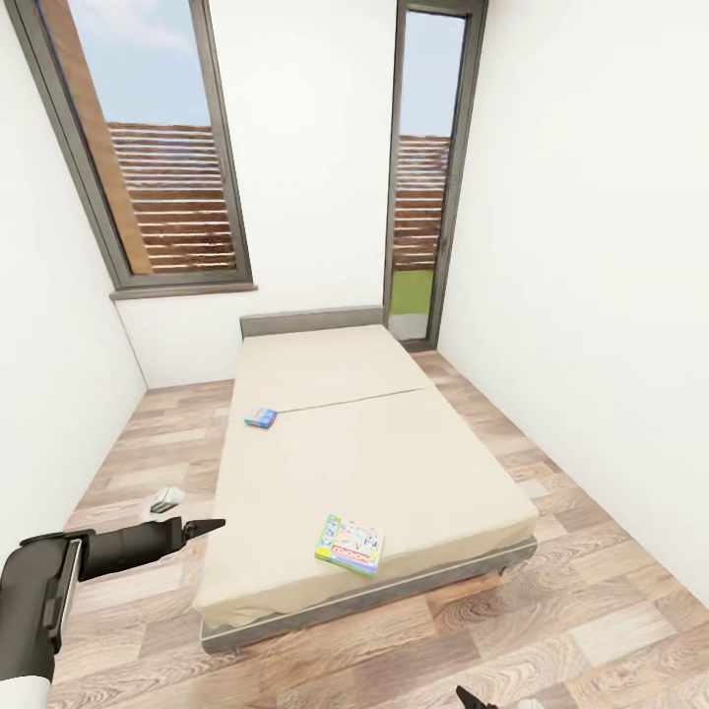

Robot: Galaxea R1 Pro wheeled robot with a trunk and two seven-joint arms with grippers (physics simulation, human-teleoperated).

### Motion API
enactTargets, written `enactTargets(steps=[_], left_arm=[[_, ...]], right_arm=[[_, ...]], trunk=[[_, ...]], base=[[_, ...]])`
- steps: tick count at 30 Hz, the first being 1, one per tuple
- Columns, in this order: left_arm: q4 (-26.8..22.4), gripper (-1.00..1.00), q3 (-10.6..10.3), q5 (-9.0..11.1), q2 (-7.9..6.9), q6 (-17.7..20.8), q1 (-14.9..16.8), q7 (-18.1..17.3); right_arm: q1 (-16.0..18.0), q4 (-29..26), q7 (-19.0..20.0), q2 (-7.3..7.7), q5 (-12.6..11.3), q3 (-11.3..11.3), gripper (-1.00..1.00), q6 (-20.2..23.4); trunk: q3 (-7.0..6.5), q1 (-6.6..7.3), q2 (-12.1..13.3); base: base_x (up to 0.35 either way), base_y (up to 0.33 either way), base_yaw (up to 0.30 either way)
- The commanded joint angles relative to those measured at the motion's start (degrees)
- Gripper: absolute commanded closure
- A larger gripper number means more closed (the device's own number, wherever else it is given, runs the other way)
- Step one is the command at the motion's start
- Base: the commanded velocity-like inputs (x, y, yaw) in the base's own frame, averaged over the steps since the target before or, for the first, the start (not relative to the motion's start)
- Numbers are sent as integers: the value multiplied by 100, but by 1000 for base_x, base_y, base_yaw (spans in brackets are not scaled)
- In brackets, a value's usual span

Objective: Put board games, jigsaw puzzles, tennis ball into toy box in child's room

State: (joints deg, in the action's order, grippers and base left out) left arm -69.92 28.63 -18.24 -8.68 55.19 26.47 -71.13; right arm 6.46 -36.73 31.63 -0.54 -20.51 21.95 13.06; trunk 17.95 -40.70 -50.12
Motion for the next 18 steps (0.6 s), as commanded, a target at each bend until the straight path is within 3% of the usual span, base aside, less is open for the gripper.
enactTargets(steps=[1,14,18], left_arm=[[-4,-100,11,-57,4,51,7,-59],[-4,-100,19,-57,-2,60,7,-59],[-5,-100,19,-57,-2,59,7,-59]], right_arm=[[4,-2,8,-7,-49,24,-100,72],[4,-1,-81,-14,-29,12,-100,6],[4,-1,-308,-16,-45,13,-100,-17]], trunk=[[26,-23,-47],[259,-309,-569],[331,-397,-729]], base=[[0,0,0],[0,0,0],[0,0,0]])
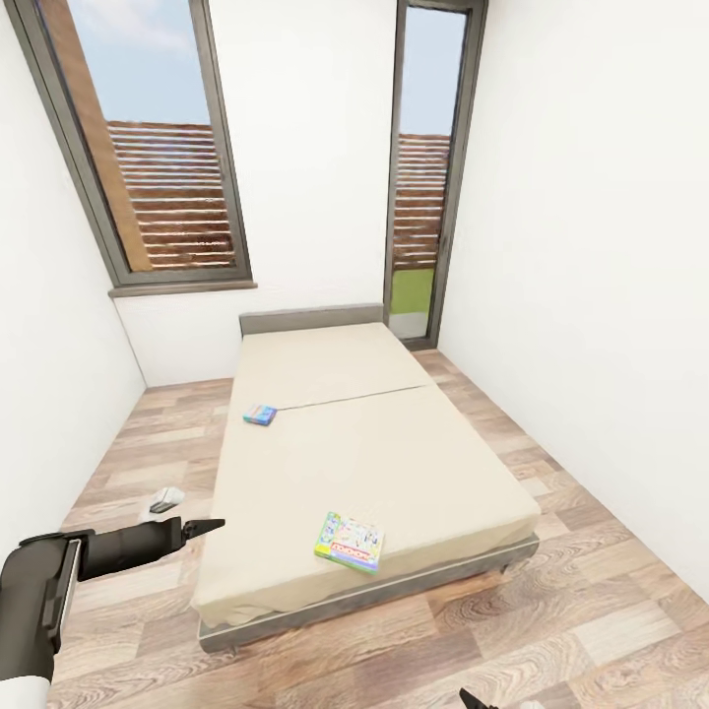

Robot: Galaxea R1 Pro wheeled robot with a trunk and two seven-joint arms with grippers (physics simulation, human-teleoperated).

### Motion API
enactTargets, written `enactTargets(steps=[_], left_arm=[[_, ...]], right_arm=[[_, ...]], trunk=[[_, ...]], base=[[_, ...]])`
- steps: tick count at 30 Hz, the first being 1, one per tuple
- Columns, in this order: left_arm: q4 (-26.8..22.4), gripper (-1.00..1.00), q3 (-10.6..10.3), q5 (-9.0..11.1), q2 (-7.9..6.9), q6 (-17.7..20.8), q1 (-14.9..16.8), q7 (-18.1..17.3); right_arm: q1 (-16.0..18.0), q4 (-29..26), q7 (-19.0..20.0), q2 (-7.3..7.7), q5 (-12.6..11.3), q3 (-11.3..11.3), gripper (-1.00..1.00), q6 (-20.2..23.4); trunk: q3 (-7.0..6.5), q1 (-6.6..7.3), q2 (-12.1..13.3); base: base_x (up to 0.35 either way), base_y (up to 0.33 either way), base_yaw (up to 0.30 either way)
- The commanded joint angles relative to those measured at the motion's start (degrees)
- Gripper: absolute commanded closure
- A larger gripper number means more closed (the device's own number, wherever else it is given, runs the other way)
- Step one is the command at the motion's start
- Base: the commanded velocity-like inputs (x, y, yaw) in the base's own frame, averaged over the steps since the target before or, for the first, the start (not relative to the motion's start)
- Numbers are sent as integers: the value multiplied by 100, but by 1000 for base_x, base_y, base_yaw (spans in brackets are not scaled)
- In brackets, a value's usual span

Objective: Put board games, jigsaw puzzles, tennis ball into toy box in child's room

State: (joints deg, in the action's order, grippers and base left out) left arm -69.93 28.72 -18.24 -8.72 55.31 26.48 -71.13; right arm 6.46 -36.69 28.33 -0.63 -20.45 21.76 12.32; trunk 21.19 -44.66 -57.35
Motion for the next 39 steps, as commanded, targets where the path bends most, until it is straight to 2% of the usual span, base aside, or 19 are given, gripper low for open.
enactTargets(steps=[1,6,9,13,18,21,29,39], left_arm=[[-4,-100,10,-57,2,49,7,-59],[-4,-100,10,-57,2,45,7,-59],[-5,-100,10,-57,2,46,7,-59],[-4,-100,16,-55,-3,52,7,-62],[-4,-100,18,-53,-9,63,7,-167],[-3,-100,13,-63,-10,66,7,-293],[-3,-100,-1,-58,-2,237,23,-397],[-3,-100,-35,-57,14,356,44,-409]], right_arm=[[4,-5,-36,-8,-48,32,-100,54],[4,-5,-304,-18,-54,26,-100,-13],[4,-3,-407,-59,-60,23,-100,-198],[7,-4,-453,-139,-66,26,-100,-376],[31,-17,-438,-166,-89,35,-100,-375],[124,-36,-431,-171,-177,40,-100,-222],[543,-34,-447,-131,-777,41,-100,327],[882,-36,-473,-131,-944,39,-100,436]], trunk=[[25,-23,-46],[115,-133,-247],[169,-199,-367],[241,-287,-528],[331,-396,-728],[384,-462,-849],[528,-638,-1169],[708,-858,-1571]], base=[[0,0,0],[0,0,0],[0,0,0],[0,0,0],[0,0,0],[0,0,0],[0,0,0],[0,0,0]])
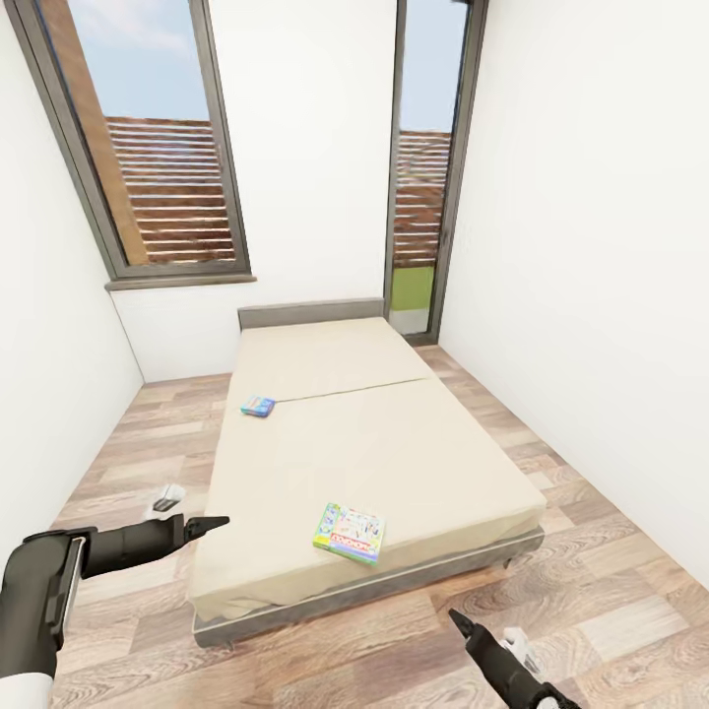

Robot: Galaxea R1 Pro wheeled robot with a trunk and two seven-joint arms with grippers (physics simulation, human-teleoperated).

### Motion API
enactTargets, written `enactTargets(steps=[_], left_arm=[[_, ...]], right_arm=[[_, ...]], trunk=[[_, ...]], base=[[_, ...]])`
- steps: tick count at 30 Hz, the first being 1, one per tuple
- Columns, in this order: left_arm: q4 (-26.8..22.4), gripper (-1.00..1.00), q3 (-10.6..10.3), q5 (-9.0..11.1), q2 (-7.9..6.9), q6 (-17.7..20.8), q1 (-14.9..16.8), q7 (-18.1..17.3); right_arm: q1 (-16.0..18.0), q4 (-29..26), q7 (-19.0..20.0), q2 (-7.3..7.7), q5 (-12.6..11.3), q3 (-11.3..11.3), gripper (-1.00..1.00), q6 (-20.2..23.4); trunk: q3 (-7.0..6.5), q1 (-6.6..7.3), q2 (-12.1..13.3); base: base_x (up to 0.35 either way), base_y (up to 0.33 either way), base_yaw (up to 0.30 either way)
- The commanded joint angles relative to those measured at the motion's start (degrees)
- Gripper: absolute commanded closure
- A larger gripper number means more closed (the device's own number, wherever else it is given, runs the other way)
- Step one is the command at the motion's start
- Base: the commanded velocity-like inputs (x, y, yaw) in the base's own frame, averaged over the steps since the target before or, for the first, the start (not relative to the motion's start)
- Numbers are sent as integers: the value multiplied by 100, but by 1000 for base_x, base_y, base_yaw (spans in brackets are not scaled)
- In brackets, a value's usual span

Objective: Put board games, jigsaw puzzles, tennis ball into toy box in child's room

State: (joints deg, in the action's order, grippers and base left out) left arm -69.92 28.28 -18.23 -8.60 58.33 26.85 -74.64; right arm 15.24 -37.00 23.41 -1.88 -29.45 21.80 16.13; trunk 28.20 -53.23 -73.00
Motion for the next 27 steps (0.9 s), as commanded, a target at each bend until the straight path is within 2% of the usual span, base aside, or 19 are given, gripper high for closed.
enactTargets(steps=[1,13,17,20,21,25,27], left_arm=[[-4,-100,10,-56,-1,56,7,-59],[-4,-100,20,-50,1,76,15,-73],[-4,-100,32,-47,-9,86,16,-130],[-4,-100,39,-53,-20,105,19,-221],[-4,-100,42,-61,-33,119,20,-303],[-4,-100,40,-66,-95,135,21,-542],[-4,-100,39,-75,-137,138,21,-647]], right_arm=[[26,-4,18,-12,-47,35,-100,51],[249,-12,60,-64,-71,41,-100,3],[287,-10,69,-158,-159,45,-100,0],[324,-9,72,-260,-352,47,-100,2],[339,1,72,-321,-533,46,-100,3],[357,21,62,-435,-965,36,-100,-12],[360,26,51,-467,-1067,32,-100,-21]], trunk=[[25,-23,-45],[240,-286,-527],[312,-374,-687],[366,-440,-807],[384,-462,-848],[456,-550,-1008],[491,-594,-1088]], base=[[0,0,0],[0,0,0],[0,0,0],[0,0,0],[0,0,0],[0,0,0],[0,0,0]])
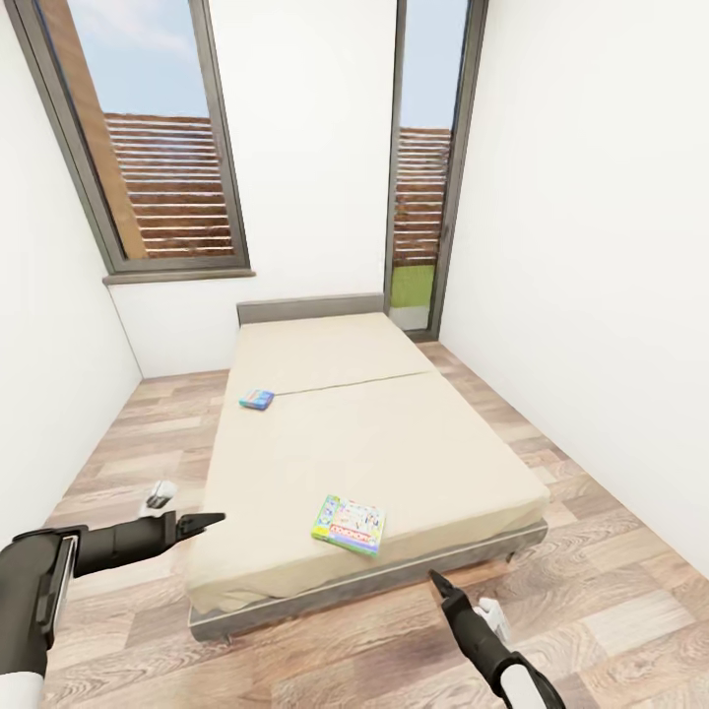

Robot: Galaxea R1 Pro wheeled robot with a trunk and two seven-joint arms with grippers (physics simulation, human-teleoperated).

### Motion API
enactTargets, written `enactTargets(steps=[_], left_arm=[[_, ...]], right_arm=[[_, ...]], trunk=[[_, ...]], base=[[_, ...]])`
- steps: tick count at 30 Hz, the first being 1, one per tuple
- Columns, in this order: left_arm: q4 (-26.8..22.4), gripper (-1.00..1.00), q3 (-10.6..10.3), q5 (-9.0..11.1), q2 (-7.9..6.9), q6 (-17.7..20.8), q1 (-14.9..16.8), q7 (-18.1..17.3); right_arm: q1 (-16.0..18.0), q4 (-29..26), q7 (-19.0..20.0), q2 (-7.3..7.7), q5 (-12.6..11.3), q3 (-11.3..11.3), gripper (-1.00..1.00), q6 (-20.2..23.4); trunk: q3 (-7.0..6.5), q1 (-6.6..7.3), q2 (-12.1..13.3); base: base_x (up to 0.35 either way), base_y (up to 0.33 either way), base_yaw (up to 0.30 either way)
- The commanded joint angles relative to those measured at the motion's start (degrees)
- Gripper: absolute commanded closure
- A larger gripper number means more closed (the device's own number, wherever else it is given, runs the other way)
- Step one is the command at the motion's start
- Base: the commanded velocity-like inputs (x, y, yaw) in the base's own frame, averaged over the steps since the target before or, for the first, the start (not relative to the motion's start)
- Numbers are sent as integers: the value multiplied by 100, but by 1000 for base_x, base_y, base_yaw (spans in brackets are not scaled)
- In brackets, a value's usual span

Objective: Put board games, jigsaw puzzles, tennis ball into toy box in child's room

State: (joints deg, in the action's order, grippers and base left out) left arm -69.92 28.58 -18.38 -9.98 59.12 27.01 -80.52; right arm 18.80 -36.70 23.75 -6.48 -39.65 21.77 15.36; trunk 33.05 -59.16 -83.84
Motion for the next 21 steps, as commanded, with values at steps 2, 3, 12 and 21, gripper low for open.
enactTargets(steps=[2,3,12,21], left_arm=[[-4,-100,8,-66,-65,61,6,-172],[-4,-100,8,-69,-106,61,6,-230],[-4,-100,-13,-70,-753,78,6,-948],[-4,-100,-20,-51,-1080,88,6,-948]], right_arm=[[7,3,4,-29,-112,33,-100,49],[7,5,-3,-40,-137,32,-100,47],[18,6,-27,-160,-231,27,-100,49],[20,1,9,-178,-308,29,-100,95]], trunk=[[42,-44,-85],[60,-66,-125],[222,-264,-486],[383,-462,-847]], base=[[0,0,0],[0,0,0],[0,0,0],[0,0,0]])
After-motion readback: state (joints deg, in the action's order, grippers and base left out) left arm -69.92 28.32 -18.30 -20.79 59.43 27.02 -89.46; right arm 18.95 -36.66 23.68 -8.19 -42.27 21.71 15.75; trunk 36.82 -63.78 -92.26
